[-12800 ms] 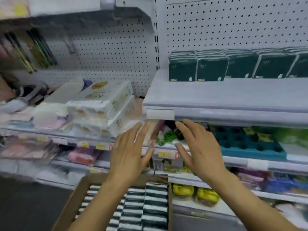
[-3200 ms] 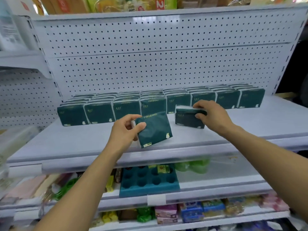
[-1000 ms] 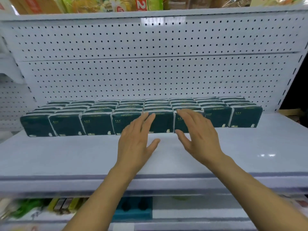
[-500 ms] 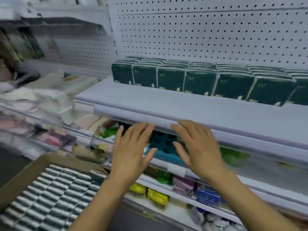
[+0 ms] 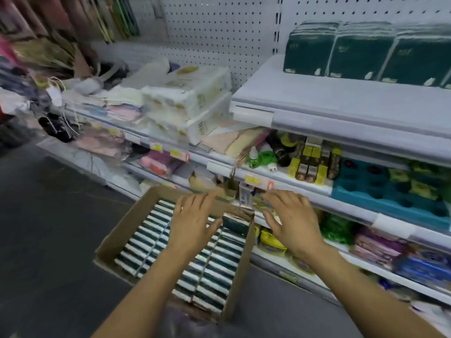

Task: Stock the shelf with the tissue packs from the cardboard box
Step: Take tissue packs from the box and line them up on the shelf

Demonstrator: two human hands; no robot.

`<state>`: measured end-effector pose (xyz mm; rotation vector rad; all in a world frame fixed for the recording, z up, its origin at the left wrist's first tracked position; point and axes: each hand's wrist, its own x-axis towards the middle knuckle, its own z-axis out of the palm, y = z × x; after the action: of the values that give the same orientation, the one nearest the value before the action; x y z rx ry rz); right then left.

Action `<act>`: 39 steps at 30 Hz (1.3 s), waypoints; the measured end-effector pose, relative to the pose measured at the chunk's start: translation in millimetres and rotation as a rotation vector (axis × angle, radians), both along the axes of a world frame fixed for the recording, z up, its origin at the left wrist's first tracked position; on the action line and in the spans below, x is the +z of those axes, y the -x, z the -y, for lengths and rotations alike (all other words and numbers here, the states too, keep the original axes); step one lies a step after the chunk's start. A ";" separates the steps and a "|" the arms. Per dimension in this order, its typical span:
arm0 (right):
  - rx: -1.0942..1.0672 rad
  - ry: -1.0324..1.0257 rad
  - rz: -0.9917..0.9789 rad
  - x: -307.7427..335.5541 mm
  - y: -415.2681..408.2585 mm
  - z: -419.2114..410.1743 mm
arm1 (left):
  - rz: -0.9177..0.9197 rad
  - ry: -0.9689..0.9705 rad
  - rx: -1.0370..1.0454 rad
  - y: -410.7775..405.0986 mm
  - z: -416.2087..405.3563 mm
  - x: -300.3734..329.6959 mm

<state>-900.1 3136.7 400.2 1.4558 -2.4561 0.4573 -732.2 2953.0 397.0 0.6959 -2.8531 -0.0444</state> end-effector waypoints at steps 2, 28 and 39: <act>-0.025 -0.042 0.045 -23.8 -10.8 22.2 | 0.068 -0.063 0.010 -13.8 27.5 -21.4; -0.078 -0.752 -0.037 -249.8 26.4 160.0 | 0.335 -0.512 0.031 11.0 123.4 -300.2; -0.123 -0.700 -0.056 -263.9 27.6 161.1 | 0.658 -0.036 -0.150 39.2 141.8 -304.9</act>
<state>-927.7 2975.6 136.3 1.4801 -2.7717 -0.5186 -771.5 2811.2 92.0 0.5802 -3.5369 0.1377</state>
